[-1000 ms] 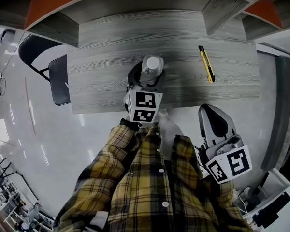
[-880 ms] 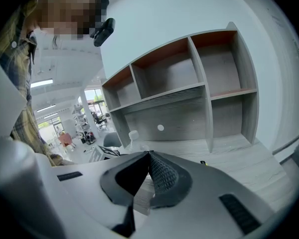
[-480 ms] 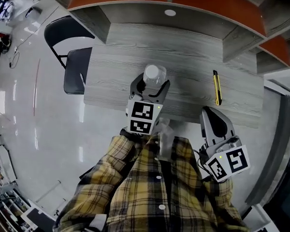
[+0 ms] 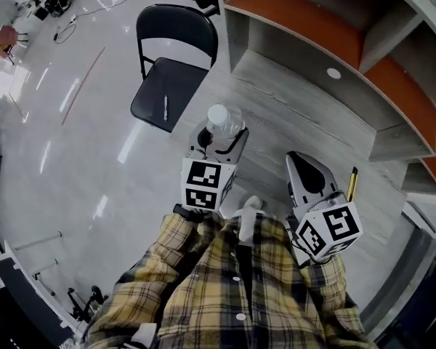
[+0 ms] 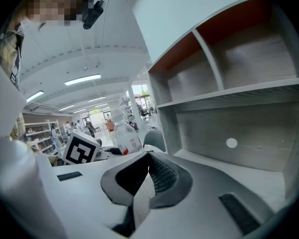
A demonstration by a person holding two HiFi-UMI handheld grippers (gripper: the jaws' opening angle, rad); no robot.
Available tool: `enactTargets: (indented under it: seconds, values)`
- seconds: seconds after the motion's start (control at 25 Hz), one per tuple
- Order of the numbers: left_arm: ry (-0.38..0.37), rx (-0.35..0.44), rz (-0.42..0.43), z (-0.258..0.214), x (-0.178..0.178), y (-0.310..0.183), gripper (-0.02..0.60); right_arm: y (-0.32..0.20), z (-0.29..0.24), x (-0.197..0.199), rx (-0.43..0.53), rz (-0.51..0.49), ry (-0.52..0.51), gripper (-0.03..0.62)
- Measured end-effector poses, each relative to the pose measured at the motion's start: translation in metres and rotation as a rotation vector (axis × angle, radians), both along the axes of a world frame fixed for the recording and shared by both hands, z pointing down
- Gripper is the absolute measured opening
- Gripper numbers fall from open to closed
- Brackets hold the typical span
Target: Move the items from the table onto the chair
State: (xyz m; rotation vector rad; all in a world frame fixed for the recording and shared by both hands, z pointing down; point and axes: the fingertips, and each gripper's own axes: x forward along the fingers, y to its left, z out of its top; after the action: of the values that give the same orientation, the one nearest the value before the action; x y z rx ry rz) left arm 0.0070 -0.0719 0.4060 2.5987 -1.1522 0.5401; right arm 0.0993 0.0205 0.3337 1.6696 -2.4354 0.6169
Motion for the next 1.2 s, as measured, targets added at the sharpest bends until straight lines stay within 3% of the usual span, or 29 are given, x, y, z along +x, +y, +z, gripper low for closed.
enactTargets:
  seconds: [0.28, 0.64, 0.88, 1.2]
  values:
    - [-0.049, -0.026, -0.110, 0.011, -0.141, -0.081, 0.296, -0.109, 0.006, -0.140, 0.010, -0.150, 0.006, 0.018]
    - [-0.132, -0.072, -0.056, 0.079, -0.277, -0.191, 0.296, -0.214, 0.071, -0.307, -0.065, -0.130, -0.019, 0.018]
    - [-0.144, -0.084, -0.035, 0.166, -0.329, -0.246, 0.298, -0.257, 0.133, -0.372, -0.158, -0.064, -0.074, 0.018]
    - [-0.153, -0.137, -0.037, 0.299, -0.350, -0.292, 0.298, -0.304, 0.226, -0.402, -0.247, -0.050, -0.069, 0.018]
